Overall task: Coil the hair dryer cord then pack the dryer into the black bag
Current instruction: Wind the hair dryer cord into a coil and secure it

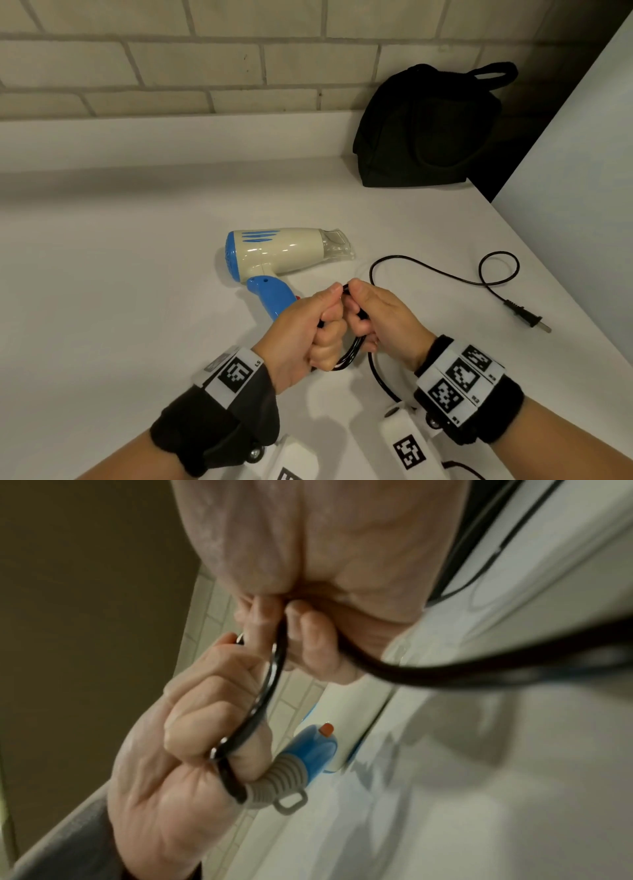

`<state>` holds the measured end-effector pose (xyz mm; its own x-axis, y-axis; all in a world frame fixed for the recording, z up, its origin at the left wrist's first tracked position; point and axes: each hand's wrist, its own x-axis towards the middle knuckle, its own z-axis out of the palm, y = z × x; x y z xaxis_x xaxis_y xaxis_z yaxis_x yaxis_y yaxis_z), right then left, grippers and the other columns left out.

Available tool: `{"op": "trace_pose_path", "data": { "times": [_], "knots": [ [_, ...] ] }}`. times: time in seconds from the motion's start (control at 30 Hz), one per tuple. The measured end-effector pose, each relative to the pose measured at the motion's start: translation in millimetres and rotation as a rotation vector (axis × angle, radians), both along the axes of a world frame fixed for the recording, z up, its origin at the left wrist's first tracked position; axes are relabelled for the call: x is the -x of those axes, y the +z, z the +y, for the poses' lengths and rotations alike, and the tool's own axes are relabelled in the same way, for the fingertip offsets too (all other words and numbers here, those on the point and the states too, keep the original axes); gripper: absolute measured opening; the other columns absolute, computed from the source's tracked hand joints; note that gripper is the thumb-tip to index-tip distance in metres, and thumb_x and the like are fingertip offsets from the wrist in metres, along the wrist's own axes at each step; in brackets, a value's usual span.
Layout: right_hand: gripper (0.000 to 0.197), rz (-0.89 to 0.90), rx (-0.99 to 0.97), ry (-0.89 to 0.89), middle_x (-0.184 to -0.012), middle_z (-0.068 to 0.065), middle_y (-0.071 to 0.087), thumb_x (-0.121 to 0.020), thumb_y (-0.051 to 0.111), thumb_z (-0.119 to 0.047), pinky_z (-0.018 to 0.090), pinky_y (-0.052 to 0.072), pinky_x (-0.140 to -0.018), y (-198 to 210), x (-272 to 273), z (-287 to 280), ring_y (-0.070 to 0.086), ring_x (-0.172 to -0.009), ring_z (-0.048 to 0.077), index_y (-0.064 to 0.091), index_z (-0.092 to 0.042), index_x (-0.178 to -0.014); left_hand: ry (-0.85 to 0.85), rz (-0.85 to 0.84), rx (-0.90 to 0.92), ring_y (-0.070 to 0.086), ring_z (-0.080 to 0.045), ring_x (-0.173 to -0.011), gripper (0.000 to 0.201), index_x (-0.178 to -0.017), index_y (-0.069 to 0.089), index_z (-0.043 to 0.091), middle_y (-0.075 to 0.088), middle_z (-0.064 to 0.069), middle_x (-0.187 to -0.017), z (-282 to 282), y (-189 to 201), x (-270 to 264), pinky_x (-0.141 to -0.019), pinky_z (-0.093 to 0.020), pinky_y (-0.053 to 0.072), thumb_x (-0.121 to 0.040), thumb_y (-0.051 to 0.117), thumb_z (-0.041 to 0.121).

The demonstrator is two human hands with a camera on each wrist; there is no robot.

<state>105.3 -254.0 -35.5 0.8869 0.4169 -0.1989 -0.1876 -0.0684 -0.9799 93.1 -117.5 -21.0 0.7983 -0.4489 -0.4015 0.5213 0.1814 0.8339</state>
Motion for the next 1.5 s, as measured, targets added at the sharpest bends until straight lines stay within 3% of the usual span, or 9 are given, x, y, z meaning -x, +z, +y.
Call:
{"op": "trace_pose_path", "data": {
  "times": [0.47, 0.63, 0.8, 0.9, 0.97, 1.03, 1.13, 1.27, 1.5],
  "knots": [
    [0.016, -0.169, 0.445, 0.109, -0.057, -0.006, 0.051, -0.096, 0.035, -0.027, 0.021, 0.036, -0.043, -4, -3, -23, 0.04, -0.041, 0.008, 0.048, -0.023, -0.105, 0.292, 0.016, 0.071, 0.014, -0.004, -0.027, 0.048, -0.045, 0.03, 0.022, 0.021, 0.011, -0.033, 19, 7, -6, -0.034, -0.019, 0.01, -0.091, 0.034, 0.036],
    [0.038, -0.732, 1.137, 0.093, -0.078, -0.006, 0.069, -0.093, 0.025, -0.047, 0.031, 0.046, -0.059, 4, 5, -36, 0.064, -0.069, 0.02, 0.053, -0.026, -0.108, 0.374, -0.011, 0.122, 0.016, -0.003, -0.026, 0.049, -0.045, 0.03, 0.021, 0.022, 0.011, -0.033, 21, 9, -10, -0.034, -0.016, 0.011, -0.092, 0.034, 0.035],
    [0.034, -1.093, 1.266, -0.09, -0.056, -0.004, 0.062, -0.088, 0.035, -0.031, 0.02, 0.04, -0.041, 2, 0, -43, 0.056, -0.041, 0.02, 0.066, -0.019, -0.082, 0.395, -0.019, 0.15, 0.017, -0.003, -0.026, 0.05, -0.044, 0.033, 0.022, 0.023, 0.01, -0.034, 24, 9, -10, -0.034, -0.015, 0.011, -0.092, 0.034, 0.035],
    [0.023, -1.018, 1.333, 0.089, -0.07, -0.002, 0.068, -0.087, 0.044, -0.019, 0.023, 0.04, -0.048, 3, 2, -31, 0.064, -0.057, 0.022, 0.062, -0.021, -0.101, 0.383, -0.021, 0.117, 0.016, -0.003, -0.026, 0.048, -0.045, 0.03, 0.022, 0.022, 0.011, -0.033, 21, 9, -8, -0.033, -0.016, 0.011, -0.092, 0.034, 0.034],
    [0.035, -0.719, 1.127, 0.214, -0.096, -0.005, 0.066, -0.095, 0.039, -0.027, 0.03, 0.044, -0.07, 4, 7, -23, 0.063, -0.083, 0.016, 0.041, -0.026, -0.129, 0.37, -0.018, 0.118, 0.016, -0.003, -0.026, 0.048, -0.045, 0.03, 0.022, 0.022, 0.011, -0.033, 20, 10, -8, -0.033, -0.017, 0.01, -0.091, 0.034, 0.035],
    [0.041, -0.347, 0.68, 0.18, -0.093, -0.008, 0.064, -0.093, 0.038, -0.035, 0.029, 0.048, -0.08, 9, 7, -10, 0.057, -0.072, -0.002, 0.032, -0.033, -0.134, 0.352, -0.015, 0.138, 0.016, -0.003, -0.026, 0.049, -0.044, 0.031, 0.022, 0.022, 0.011, -0.032, 19, 11, -7, -0.033, -0.018, 0.009, -0.091, 0.034, 0.035],
    [0.021, -0.212, 0.224, 0.002, -0.079, 0.009, 0.06, -0.094, 0.038, -0.023, 0.011, 0.04, -0.049, 8, 4, 7, 0.05, -0.045, 0.001, 0.048, -0.036, -0.107, 0.343, -0.013, 0.163, 0.015, -0.003, -0.025, 0.048, -0.044, 0.032, 0.022, 0.022, 0.01, -0.031, 17, 11, -6, -0.032, -0.017, 0.01, -0.09, 0.034, 0.036],
    [0.024, -0.119, 0.057, -0.011, -0.053, -0.014, 0.059, -0.096, 0.036, -0.017, 0.013, 0.03, -0.042, -2, 3, 21, 0.037, -0.036, 0.001, 0.052, -0.018, -0.077, 0.355, 0.024, 0.244, 0.015, -0.002, -0.023, 0.046, -0.043, 0.032, 0.021, 0.022, 0.01, -0.028, 17, 10, -7, -0.031, -0.016, 0.012, -0.086, 0.037, 0.037],
    [0.022, 0.105, -0.222, 0.111, -0.052, -0.013, 0.058, -0.083, 0.037, -0.034, 0.025, 0.018, -0.048, -11, -1, 17, 0.042, -0.041, 0.004, 0.047, -0.02, -0.069, 0.324, 0.072, 0.38, 0.001, -0.01, -0.033, 0.036, -0.043, 0.033, 0.021, 0.024, 0.009, -0.025, 16, 12, -7, -0.03, -0.015, 0.009, -0.073, 0.045, 0.037]
  ]
}}
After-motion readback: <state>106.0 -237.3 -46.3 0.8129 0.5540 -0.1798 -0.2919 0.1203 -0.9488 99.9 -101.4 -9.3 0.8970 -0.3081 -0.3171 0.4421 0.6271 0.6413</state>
